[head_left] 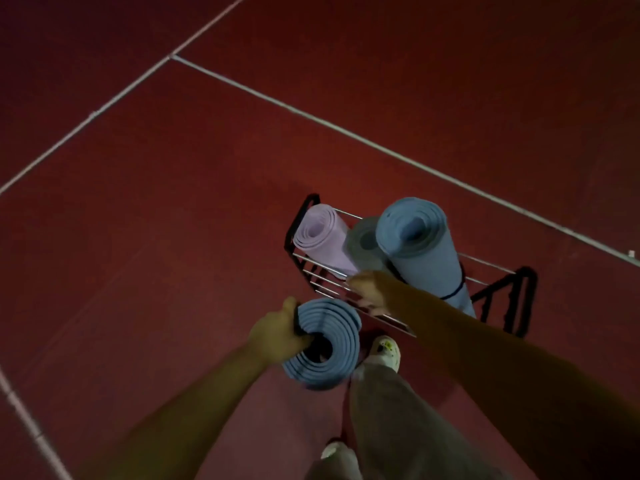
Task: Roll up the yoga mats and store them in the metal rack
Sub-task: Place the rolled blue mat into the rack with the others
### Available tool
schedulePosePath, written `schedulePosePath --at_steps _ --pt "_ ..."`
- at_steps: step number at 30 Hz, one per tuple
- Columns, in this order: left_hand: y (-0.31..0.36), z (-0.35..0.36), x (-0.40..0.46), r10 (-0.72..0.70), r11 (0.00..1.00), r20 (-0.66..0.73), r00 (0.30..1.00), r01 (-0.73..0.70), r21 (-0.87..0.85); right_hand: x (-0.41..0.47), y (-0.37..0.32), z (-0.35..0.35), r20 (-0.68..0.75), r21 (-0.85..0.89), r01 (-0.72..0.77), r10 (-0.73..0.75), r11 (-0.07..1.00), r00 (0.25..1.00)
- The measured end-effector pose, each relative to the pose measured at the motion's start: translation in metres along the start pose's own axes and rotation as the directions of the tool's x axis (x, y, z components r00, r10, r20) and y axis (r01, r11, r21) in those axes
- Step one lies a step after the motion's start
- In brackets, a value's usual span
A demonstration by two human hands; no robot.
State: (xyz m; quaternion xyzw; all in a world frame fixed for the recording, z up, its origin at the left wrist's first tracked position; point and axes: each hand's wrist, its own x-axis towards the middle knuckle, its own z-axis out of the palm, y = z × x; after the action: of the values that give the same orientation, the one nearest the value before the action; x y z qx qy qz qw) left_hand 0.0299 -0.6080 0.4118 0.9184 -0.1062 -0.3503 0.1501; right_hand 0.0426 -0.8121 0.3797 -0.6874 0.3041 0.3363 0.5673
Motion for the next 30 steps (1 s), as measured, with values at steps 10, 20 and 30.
schedulePosePath --at_steps 10,20,30 --pt "-0.017 0.021 0.107 0.042 0.978 0.243 0.969 -0.090 0.190 0.109 -0.087 0.000 -0.192 -0.239 0.058 -0.105 0.969 0.976" --pt "-0.061 0.019 0.167 0.228 0.880 0.459 0.859 -0.383 0.280 0.184 -0.128 0.018 -0.388 -0.295 -0.102 -0.022 0.950 0.921" --pt "-0.081 0.062 0.165 0.350 0.803 0.622 0.701 -0.566 0.186 0.233 -0.121 0.004 -0.293 -0.625 -0.180 -0.014 0.760 0.956"
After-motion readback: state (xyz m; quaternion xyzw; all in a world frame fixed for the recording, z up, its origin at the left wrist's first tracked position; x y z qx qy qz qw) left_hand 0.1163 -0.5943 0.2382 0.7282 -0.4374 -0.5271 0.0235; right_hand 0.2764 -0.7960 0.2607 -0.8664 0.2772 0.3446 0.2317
